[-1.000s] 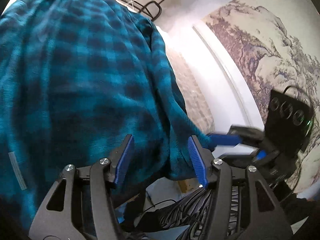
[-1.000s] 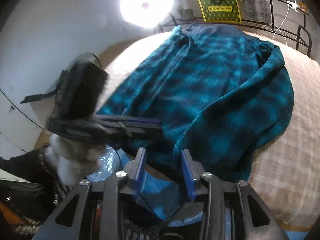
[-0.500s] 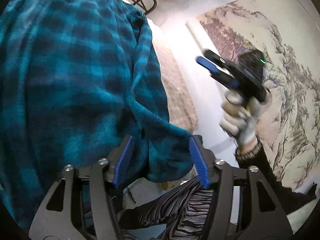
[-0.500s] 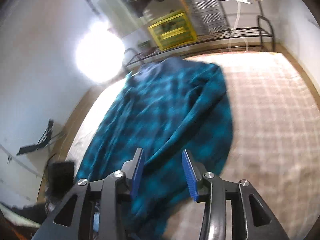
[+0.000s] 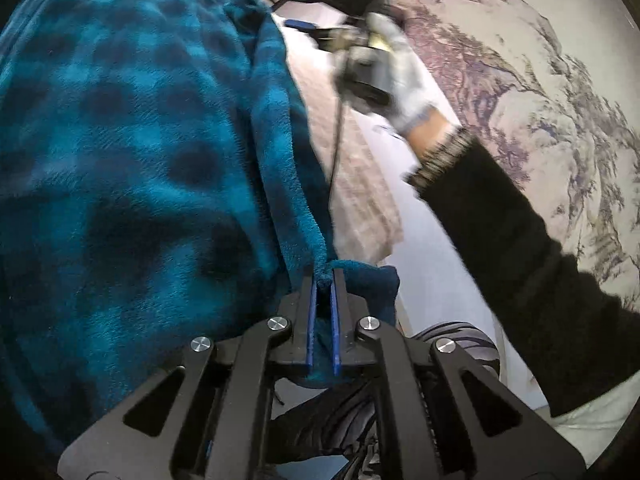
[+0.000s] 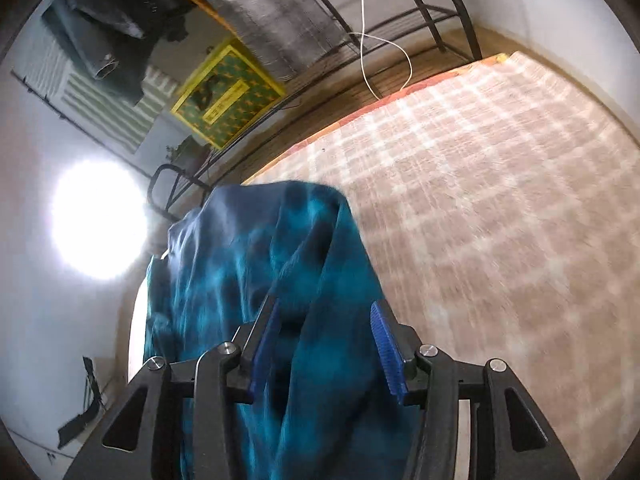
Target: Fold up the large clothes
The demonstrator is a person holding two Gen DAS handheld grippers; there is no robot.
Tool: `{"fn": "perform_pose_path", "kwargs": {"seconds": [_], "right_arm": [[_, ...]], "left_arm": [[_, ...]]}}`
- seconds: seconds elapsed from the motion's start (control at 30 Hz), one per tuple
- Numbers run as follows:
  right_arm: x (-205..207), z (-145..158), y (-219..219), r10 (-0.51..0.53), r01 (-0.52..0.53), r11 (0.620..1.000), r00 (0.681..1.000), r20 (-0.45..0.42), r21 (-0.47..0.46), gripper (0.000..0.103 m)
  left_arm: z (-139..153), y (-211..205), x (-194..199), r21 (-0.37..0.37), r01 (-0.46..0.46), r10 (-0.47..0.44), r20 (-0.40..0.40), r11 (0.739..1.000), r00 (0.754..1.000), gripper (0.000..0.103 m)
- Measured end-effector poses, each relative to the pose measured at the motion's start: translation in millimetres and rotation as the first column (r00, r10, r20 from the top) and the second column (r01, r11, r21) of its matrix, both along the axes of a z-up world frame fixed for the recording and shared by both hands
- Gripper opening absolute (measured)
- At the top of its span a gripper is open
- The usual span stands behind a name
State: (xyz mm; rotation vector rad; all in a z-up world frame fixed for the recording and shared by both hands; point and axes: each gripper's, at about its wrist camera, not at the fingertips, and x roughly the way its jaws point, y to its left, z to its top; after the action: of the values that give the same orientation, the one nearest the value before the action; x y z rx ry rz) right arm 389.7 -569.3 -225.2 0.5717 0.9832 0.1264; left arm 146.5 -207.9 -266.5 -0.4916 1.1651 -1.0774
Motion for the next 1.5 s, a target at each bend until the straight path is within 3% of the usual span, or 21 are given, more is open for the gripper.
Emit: {"fn": "perform_pose_path", "kwargs": {"seconds": [0.13,0.17,0.43,0.67,0.77,0.93,1.1,1.17,1.2,1.4,1.5], "right_arm": [[27,-13,14,0.013,-0.016,0.996,0.999,-0.036,-0.087,0.003],[31,-13,16,0.013,-0.017,0.994,0.999,-0.040,-0.109,0.001],[28,42,48,0.071,-0.054,0.968,0.996,0.058,-0.246,0.000],[38,91,131,0.239,-0.183,0.894,0.967,0.088,-0.409,0.000],[49,83,176,0.315,-0.258,0.855,0.948,0.056,-0.450,0.000],[67,35,241,0.406,-0.378,0.812,0.913,-0.035,-0.445,0.000],[74,-10,261,0.419,-0.439,0.799,0.897,-0.143,-0.411,0.005],[67,-6,252,0.414,-0.428,0.813,0.902,-0.123,-0.395,0.027],[61,3,243,0.418,-0.423,0.832,0.903,-0.094,-0.360,0.031],[5,68,164,0.346,-0.318,0.924,0.932,0.110,-0.214,0.032],[-28,71,107,0.226,-0.198,0.960,0.966,0.130,-0.197,0.032]], "left_arm": [[6,-2,-1,-0.008,0.015,-0.015,0.029,1.000,0.999,0.003],[7,-1,-3,-0.006,0.020,-0.020,0.036,1.000,0.999,0.003],[8,8,-6,-0.033,0.037,-0.036,0.048,0.999,0.998,0.003],[8,29,-17,-0.060,0.020,-0.018,0.035,0.998,0.999,0.003],[8,41,-22,-0.054,0.005,-0.003,0.038,0.999,0.999,0.003],[0,57,-25,-0.036,-0.023,0.023,0.012,0.999,1.000,0.003],[-15,70,-24,0.001,-0.050,0.050,-0.038,0.999,0.998,0.003],[-11,72,-25,0.019,-0.054,0.054,-0.022,0.998,0.998,0.003],[-10,72,-26,0.028,-0.053,0.054,-0.015,0.998,0.998,0.003],[4,82,-37,0.051,-0.071,0.070,0.026,0.996,0.997,0.003],[8,93,-48,0.079,-0.079,0.076,0.034,0.994,0.997,0.003]]}}
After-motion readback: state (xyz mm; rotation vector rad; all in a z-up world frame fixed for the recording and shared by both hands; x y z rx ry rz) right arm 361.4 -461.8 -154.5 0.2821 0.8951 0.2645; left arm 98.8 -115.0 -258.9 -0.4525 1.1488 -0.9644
